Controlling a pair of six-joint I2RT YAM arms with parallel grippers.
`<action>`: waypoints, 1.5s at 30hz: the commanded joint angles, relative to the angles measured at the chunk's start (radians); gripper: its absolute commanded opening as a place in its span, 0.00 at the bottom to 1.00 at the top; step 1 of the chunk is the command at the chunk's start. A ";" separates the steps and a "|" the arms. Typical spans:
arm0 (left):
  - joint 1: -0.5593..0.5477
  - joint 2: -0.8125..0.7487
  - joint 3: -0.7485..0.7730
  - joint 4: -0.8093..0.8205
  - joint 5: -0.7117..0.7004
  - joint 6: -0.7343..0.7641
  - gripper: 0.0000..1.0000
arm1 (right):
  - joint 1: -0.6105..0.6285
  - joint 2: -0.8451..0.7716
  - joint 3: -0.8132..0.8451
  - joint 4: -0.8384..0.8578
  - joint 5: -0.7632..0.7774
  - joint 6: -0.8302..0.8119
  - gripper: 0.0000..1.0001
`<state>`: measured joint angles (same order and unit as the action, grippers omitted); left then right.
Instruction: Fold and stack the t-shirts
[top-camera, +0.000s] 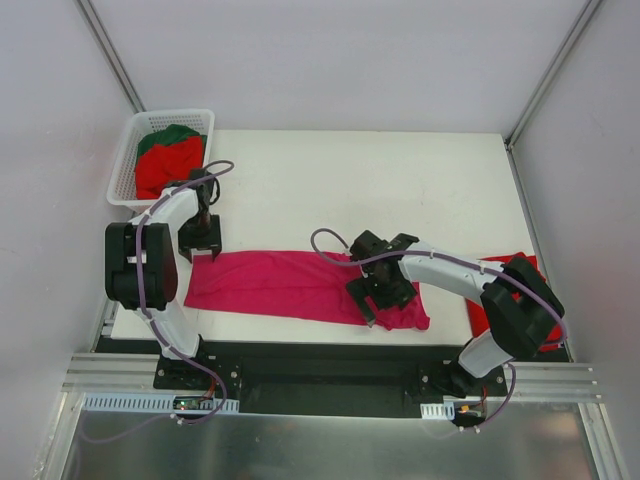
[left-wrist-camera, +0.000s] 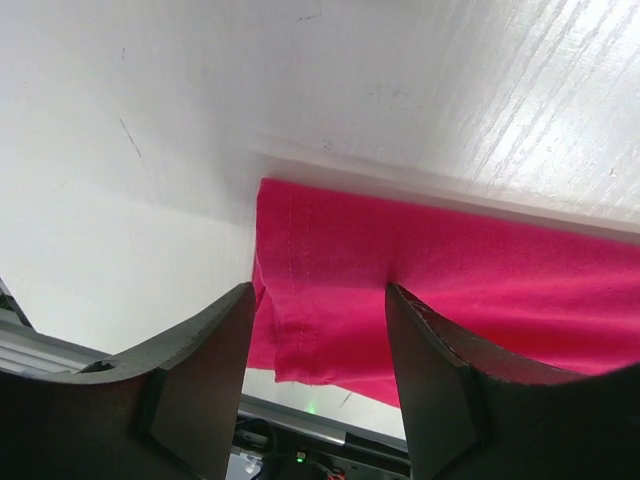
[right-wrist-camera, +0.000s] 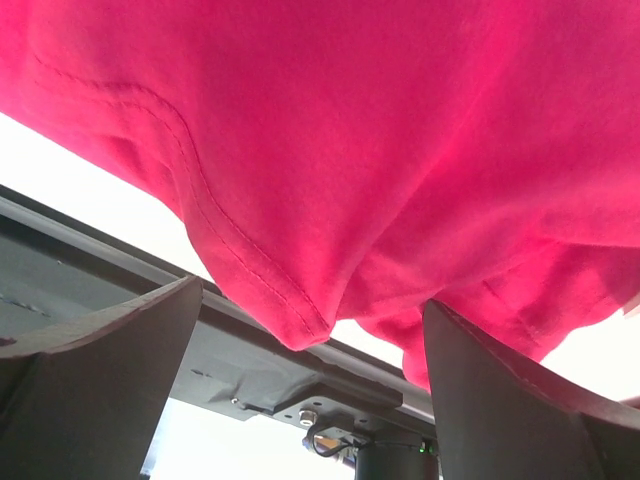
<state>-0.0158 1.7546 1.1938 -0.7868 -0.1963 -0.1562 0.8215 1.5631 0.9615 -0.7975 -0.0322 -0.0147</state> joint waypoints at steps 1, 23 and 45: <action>0.039 -0.015 -0.013 -0.034 -0.061 0.006 0.55 | 0.002 -0.046 -0.018 -0.014 -0.020 0.012 0.96; 0.094 0.009 -0.077 -0.002 0.161 -0.031 0.44 | 0.001 -0.015 -0.014 -0.014 -0.034 -0.005 0.96; 0.094 -0.012 -0.025 -0.025 0.097 0.000 0.00 | 0.004 0.002 -0.033 -0.012 -0.051 -0.004 0.96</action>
<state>0.0734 1.7634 1.1114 -0.7689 -0.0605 -0.1722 0.8215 1.5658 0.9401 -0.7963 -0.0654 -0.0170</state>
